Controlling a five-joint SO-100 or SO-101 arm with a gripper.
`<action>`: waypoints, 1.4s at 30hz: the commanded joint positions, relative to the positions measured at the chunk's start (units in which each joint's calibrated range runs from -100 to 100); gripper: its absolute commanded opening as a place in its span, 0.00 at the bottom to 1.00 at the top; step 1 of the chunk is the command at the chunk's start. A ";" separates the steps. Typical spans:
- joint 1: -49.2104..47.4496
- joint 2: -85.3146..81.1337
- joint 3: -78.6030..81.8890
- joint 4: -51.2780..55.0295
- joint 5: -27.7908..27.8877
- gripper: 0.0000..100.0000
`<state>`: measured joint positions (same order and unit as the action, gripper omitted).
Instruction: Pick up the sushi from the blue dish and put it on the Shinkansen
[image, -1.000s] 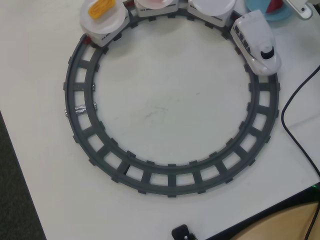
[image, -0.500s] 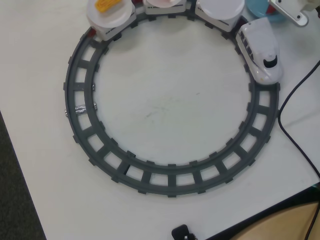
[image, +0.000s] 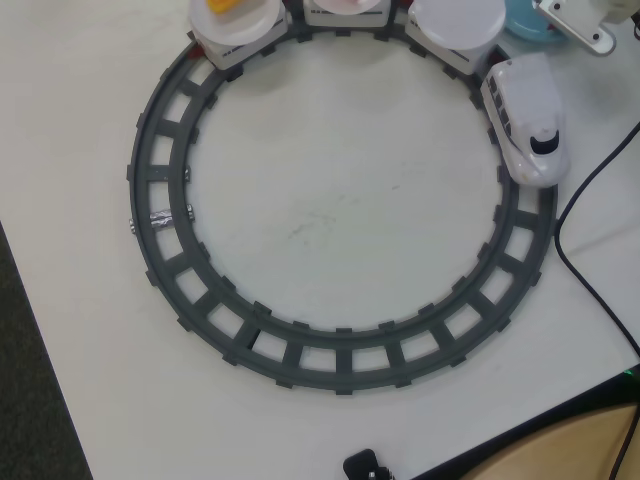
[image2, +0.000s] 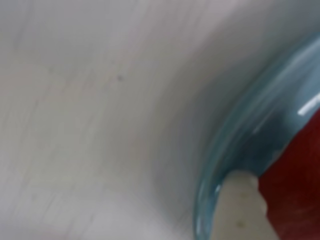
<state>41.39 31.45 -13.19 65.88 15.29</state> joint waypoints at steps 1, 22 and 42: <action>1.30 -9.03 -0.45 -0.88 -0.87 0.02; -22.91 -34.08 23.25 -11.32 6.73 0.02; -19.74 -35.00 29.80 -14.40 13.81 0.02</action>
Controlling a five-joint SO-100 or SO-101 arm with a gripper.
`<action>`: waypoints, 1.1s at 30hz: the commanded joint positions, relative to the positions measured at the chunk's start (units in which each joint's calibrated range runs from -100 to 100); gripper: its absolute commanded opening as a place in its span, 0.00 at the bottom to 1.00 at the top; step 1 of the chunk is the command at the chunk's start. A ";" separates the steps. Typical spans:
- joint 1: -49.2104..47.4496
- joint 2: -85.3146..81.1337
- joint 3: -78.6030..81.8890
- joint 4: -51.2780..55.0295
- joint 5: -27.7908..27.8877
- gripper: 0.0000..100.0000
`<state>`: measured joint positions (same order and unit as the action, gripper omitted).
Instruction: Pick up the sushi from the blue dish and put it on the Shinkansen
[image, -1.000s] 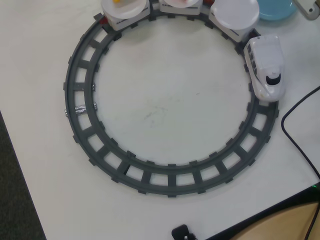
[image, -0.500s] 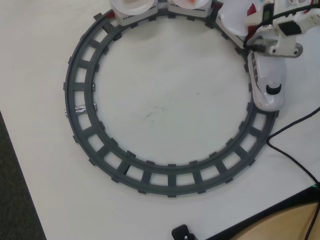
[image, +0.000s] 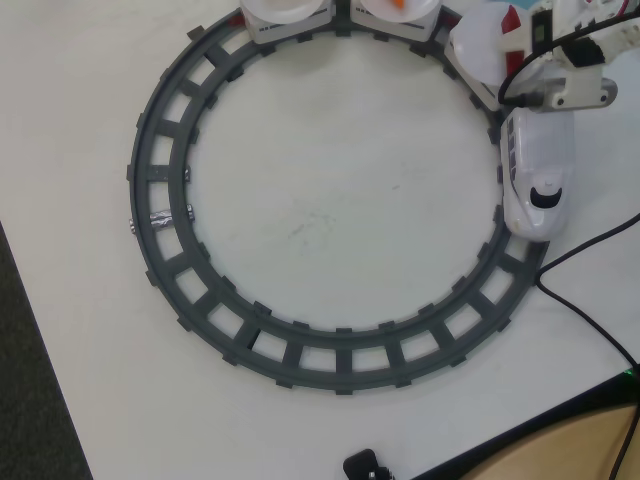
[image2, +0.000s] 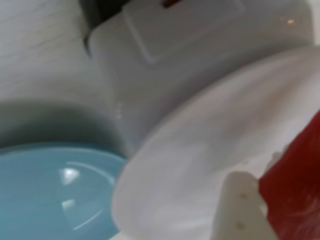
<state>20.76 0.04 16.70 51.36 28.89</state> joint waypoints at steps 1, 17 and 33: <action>0.90 -3.59 -0.10 0.21 0.21 0.02; 0.19 -3.67 -0.10 7.65 0.00 0.20; 4.68 -19.04 2.60 -0.65 -17.46 0.37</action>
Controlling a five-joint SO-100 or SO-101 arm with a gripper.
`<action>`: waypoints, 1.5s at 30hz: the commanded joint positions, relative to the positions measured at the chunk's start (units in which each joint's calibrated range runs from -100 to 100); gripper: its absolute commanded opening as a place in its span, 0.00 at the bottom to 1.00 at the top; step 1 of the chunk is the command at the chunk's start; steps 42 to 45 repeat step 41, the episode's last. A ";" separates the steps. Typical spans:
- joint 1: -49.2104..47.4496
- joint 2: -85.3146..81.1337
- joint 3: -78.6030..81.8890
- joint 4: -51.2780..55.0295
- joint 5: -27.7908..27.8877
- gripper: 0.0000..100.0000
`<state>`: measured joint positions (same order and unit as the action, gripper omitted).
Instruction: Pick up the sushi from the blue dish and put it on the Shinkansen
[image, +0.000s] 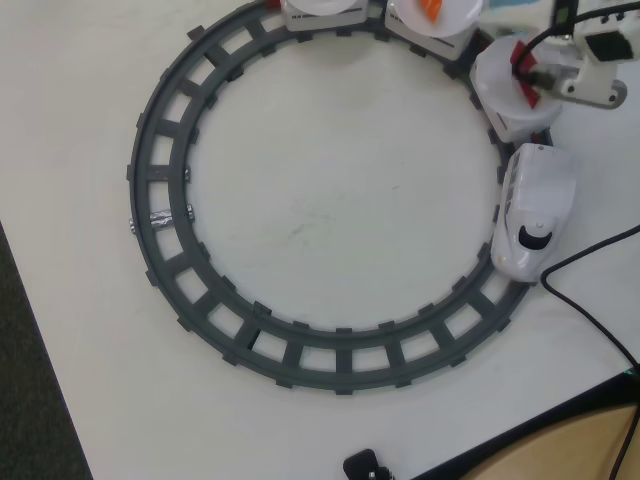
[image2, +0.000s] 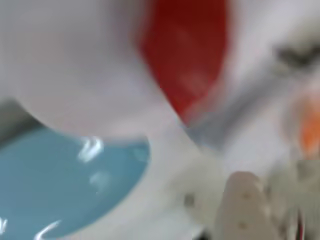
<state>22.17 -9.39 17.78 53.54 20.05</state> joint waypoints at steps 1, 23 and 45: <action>4.67 -12.03 2.95 -3.09 -10.61 0.37; 28.18 -37.67 59.59 -30.91 -19.53 0.36; 18.94 -58.04 73.06 -25.43 -19.48 0.36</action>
